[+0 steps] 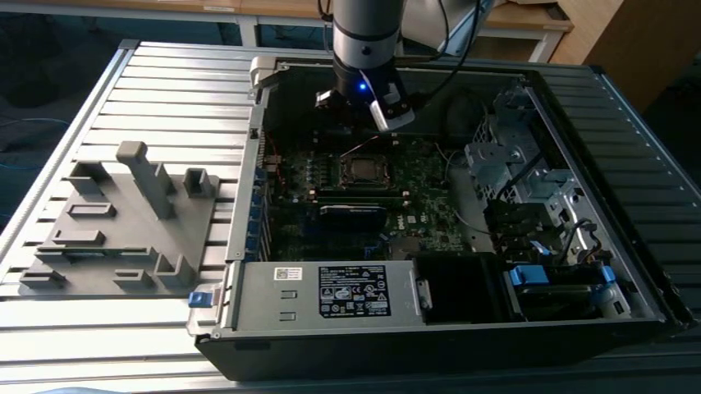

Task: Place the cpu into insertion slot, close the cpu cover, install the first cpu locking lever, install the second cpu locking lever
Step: 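Install the first cpu locking lever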

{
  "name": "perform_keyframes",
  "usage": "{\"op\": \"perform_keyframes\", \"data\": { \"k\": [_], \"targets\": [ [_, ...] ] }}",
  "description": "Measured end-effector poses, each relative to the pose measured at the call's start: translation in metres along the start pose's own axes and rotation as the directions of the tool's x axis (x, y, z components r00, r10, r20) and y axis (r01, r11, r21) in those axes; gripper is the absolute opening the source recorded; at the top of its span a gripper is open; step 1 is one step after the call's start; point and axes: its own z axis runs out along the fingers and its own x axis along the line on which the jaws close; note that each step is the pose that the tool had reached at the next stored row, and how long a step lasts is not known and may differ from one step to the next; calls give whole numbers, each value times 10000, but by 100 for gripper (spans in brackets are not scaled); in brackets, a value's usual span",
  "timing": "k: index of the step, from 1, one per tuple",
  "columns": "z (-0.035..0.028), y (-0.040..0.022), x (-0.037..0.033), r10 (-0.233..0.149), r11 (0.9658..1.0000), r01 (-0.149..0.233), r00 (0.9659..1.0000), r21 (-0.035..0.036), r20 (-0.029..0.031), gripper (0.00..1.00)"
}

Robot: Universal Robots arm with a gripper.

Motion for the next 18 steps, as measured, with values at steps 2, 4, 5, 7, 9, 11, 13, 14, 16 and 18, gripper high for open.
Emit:
{"op": "perform_keyframes", "data": {
  "k": [2, 4, 5, 7, 9, 11, 13, 14, 16, 18],
  "targets": [
    [0, -1, 0, 0, 10000, 0, 10000, 5, -3, 11],
    [4, -2, 1, 1, 10000, -1, 10000, 5, -3, 11],
    [5, -2, 1, 3, 10000, -3, 10000, 6, -17, 11],
    [5, -2, 1, 3, 10000, -3, 10000, 6, -17, 11],
    [5, -2, 1, 3, 10000, -3, 10000, 6, -18, 11],
    [15, -3, 1, 3, 10000, -3, 10000, 1, -15, 11],
    [27, -6, 1, 3, 10000, -3, 10000, 5, -18, 11],
    [32, -6, 1, 3, 10000, -3, 10000, 5, -17, 11],
    [40, 4, -3, 2, 10000, -2, 10000, 6, -18, 11],
    [48, 20, -15, 3, 10000, -3, 10000, 6, -18, 11]
  ]
}}
